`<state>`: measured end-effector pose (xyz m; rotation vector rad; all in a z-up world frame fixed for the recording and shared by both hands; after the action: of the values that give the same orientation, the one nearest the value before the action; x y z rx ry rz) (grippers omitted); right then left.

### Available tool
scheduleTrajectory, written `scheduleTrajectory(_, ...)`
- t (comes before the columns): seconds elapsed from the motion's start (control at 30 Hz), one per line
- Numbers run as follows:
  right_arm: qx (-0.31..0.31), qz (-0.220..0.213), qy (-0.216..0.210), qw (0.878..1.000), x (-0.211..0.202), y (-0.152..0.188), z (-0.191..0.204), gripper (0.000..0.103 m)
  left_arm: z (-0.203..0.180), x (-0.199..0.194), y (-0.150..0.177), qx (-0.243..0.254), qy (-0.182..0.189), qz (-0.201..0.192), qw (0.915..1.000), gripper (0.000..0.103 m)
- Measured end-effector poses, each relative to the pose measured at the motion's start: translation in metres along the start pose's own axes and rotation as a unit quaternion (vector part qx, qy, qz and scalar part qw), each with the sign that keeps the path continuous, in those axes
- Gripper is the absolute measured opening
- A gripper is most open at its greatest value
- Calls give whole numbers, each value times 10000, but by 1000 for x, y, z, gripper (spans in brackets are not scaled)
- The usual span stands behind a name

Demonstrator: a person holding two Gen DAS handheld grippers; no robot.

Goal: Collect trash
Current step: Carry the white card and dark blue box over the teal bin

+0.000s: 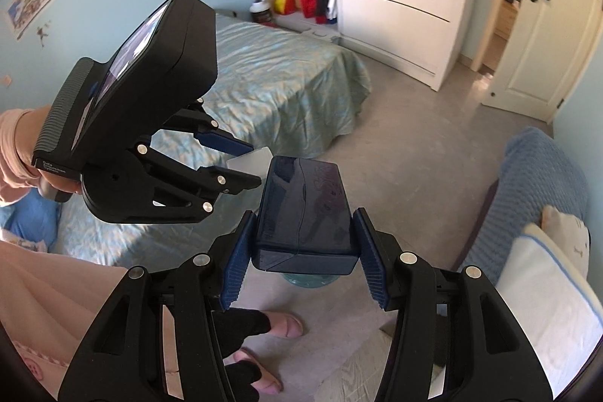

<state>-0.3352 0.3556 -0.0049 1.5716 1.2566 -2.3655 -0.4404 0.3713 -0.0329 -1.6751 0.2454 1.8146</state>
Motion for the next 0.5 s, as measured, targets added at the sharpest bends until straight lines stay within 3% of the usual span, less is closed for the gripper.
scheduleTrajectory(0.5, -250, 175, -231, 9993, 21, -20, 1, 53, 25, 14, -2, -324, 13, 92, 9994, 27)
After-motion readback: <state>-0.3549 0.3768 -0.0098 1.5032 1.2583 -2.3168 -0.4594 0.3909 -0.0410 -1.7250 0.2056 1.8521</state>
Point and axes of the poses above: each gripper's, at about its wrist camera, not at the fingertips, and x roughly the way its jaws point, z to its left, y to its underside, the point moved 1 cm from there along x, roughly the way its jaws point, and after that the axes turned 2 degrees about -y, right-handed, at the moved point
